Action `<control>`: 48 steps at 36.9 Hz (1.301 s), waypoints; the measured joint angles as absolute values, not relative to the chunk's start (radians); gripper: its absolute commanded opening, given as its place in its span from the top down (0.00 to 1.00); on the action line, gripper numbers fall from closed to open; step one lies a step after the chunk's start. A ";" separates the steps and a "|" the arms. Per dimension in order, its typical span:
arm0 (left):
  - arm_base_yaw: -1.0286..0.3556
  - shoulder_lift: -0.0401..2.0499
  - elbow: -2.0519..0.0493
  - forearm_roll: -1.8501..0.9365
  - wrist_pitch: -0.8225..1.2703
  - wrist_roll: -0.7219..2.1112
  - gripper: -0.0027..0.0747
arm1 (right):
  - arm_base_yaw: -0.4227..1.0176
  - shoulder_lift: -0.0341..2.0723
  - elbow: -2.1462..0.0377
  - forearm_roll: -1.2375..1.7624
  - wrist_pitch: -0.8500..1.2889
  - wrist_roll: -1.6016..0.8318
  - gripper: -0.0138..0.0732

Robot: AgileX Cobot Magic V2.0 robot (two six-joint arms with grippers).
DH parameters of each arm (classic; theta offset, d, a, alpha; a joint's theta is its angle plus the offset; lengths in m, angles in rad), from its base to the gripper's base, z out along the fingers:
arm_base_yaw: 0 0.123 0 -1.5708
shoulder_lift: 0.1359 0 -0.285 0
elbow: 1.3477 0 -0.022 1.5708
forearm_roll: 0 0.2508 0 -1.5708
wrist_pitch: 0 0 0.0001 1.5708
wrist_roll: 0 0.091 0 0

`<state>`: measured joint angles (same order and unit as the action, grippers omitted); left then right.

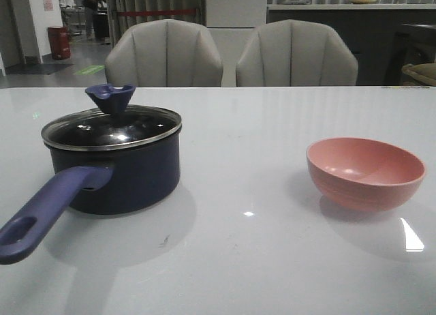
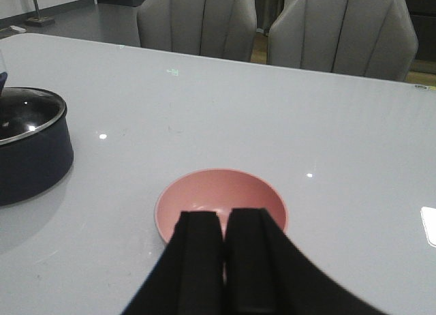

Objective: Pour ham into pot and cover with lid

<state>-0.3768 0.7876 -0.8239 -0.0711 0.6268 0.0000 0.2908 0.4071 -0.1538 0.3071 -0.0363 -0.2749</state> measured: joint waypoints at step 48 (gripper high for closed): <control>-0.100 -0.004 0.006 -0.010 0.039 0.000 0.80 | 0.291 0.405 -0.154 0.307 -0.036 -0.275 0.65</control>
<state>-0.0997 -0.0043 0.0056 -0.0103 0.0390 0.0000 0.2908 0.4054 -0.1538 0.3071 -0.0363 -0.2749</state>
